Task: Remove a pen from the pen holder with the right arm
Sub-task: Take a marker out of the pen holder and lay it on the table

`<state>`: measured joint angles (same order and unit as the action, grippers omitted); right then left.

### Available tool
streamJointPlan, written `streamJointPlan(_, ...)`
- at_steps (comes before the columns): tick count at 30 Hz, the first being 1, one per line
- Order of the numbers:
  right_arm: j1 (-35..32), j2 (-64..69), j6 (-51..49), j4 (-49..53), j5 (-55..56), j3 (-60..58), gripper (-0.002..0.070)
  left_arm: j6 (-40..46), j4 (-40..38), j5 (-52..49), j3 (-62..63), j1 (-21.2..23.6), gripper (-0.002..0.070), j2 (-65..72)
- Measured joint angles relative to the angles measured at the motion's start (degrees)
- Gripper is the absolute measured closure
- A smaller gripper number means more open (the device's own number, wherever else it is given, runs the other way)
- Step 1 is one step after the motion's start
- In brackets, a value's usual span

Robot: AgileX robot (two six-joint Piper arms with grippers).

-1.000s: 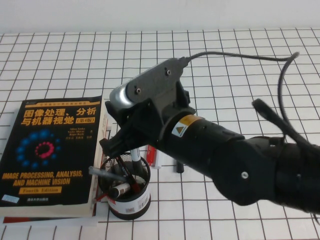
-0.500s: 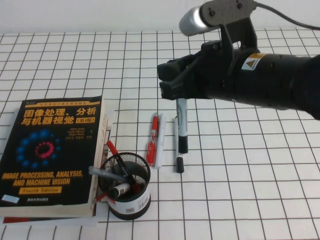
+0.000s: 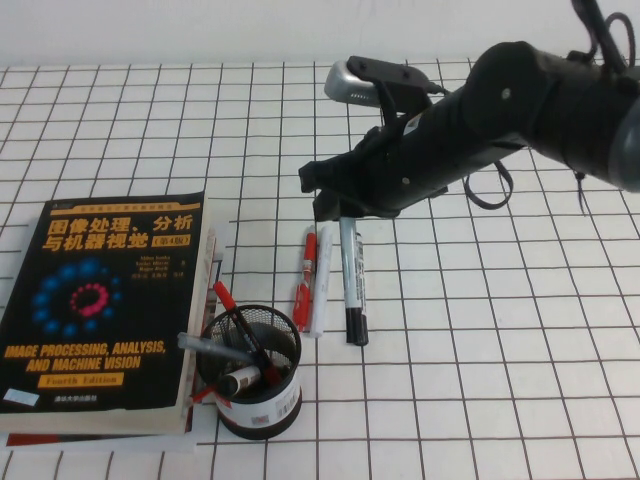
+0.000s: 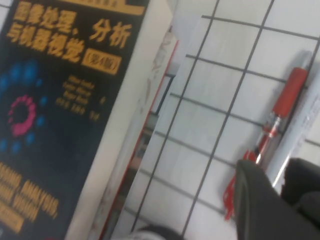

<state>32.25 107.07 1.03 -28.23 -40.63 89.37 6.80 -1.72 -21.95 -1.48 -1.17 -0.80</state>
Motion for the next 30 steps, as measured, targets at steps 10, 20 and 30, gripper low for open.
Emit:
streamJointPlan(10,-2.41,14.98,-1.03,-2.54,-1.75,12.32,0.0582,0.0,0.0,0.0,0.0,0.0,0.0679,0.0)
streamJointPlan(20,-3.45,19.98,-1.03,-4.12,-1.63,14.11,0.0582,0.0,0.0,0.0,0.0,0.0,0.0679,0.0)
streamJointPlan(30,-3.52,20.48,-1.03,-4.12,-0.75,14.35,0.0351,0.0,0.0,0.0,0.0,0.0,0.0679,0.0)
